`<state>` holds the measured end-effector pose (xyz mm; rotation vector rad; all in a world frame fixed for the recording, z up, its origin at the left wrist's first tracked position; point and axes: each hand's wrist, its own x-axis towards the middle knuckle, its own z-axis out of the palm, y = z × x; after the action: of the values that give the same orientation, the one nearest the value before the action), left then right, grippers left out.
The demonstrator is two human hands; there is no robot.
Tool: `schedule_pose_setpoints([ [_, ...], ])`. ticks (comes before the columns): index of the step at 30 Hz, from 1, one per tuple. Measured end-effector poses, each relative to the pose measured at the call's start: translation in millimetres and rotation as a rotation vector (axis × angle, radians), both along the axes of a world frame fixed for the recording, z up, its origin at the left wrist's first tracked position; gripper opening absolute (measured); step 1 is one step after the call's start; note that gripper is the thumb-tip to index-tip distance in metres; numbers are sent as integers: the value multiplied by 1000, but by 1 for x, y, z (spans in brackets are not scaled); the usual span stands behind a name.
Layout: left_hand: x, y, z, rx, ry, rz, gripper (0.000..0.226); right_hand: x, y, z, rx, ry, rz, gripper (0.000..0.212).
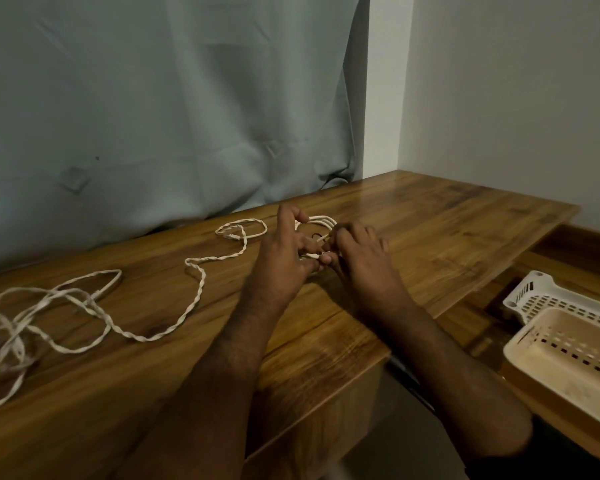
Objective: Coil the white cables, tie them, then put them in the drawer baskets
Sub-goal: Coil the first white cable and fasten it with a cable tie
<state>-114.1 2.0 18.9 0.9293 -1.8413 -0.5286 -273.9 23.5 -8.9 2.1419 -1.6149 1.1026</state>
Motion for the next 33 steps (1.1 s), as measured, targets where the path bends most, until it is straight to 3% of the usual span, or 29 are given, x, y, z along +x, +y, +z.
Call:
schedule_pose_setpoints([
  [4,0,0,0,16,-12,33,72,1,2,2,20,26,6,31],
  [8,0,0,0,-20,-12,31,73,1,6,5,42,-105,101,47],
  [13,1,2,1,-84,-25,15,71,-1,8,5,29,-150,96,48],
  [17,0,-3,0,-228,-183,5,36,-2,9,5,-20,-75,47,46],
  [21,4,-6,0,-187,-287,-20,19,-1,12,4,-42,-35,26,26],
  [27,19,-7,7,-53,-370,-83,17,0,12,4,3,38,38,31],
  [33,24,-6,13,-3,-337,-89,11,2,16,4,12,12,84,34],
])
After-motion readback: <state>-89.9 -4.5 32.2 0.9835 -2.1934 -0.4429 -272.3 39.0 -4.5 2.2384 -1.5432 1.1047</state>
